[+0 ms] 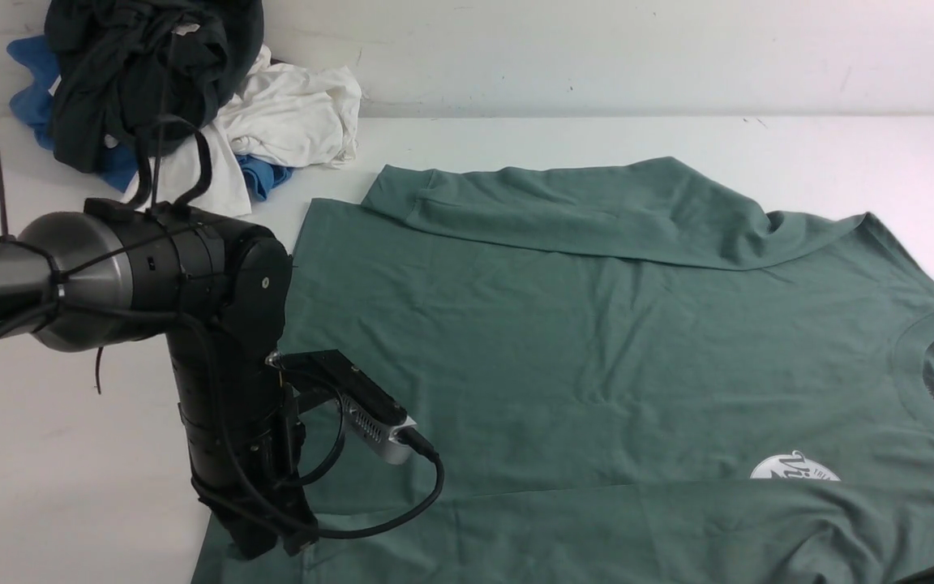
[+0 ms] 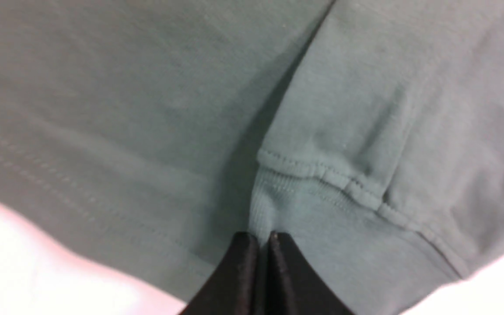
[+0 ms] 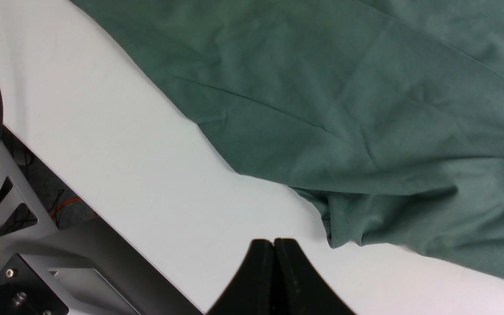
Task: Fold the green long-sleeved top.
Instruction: Use the left arm to clamp the cuff closest to it, then use the left arm to drag and place the cuff at the centered position on the left edge of the fabric
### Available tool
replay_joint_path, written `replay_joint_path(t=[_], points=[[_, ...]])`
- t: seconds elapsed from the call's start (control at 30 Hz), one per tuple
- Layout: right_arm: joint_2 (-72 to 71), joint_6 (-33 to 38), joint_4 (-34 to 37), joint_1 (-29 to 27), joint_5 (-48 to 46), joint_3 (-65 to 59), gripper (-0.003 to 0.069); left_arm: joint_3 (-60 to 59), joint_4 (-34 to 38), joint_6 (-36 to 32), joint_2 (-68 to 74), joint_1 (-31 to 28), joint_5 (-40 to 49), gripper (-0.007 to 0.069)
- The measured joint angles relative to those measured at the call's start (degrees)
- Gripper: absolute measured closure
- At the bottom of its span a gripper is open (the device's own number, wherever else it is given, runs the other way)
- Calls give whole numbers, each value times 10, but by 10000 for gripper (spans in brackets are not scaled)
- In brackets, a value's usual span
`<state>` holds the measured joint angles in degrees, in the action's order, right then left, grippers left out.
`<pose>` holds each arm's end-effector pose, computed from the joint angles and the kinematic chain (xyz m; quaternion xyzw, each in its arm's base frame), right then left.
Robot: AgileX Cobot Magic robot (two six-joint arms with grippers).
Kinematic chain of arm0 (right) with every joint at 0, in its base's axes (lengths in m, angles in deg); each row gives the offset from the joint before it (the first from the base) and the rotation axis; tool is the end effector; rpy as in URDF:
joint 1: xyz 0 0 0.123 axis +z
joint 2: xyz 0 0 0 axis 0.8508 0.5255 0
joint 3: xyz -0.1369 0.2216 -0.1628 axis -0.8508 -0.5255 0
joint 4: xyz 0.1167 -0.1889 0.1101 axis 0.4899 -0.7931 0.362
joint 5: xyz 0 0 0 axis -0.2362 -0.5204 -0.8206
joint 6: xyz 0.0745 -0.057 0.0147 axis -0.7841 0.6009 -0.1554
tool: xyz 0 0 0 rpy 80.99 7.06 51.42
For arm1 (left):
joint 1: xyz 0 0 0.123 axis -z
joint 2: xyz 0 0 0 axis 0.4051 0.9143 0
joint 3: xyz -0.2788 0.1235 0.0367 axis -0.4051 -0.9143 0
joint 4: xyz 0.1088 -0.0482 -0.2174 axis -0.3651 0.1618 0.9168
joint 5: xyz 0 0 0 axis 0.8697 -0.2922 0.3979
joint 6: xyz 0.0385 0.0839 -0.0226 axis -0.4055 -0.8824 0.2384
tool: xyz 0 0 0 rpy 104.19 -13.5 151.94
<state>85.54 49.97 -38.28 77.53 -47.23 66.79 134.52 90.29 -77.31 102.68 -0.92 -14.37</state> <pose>0.0806 0.0658 0.3220 -0.3211 0.9070 0.1940 0.1915 0.2792 -0.1267 0.1966 -0.3873 -0.9189 0.0401 0.0629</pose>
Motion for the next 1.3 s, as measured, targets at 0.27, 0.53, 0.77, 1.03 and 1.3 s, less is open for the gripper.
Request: replay_joint_path(t=[0.27,0.53,0.77,1.03,1.3], points=[[4,-35,-64,0,27,0,673,34,-9,4,-72,0,35,621],[104,-189,-230,0,84,1,673,87,-25,6,-77,0,63,622],[235,-239,-261,-9,160,12,657,130,-44,9,-77,0,66,622],[364,-238,-260,-55,194,102,494,202,-60,10,-77,0,74,622],[447,-204,-265,-58,221,131,310,267,-92,10,-65,0,77,622]])
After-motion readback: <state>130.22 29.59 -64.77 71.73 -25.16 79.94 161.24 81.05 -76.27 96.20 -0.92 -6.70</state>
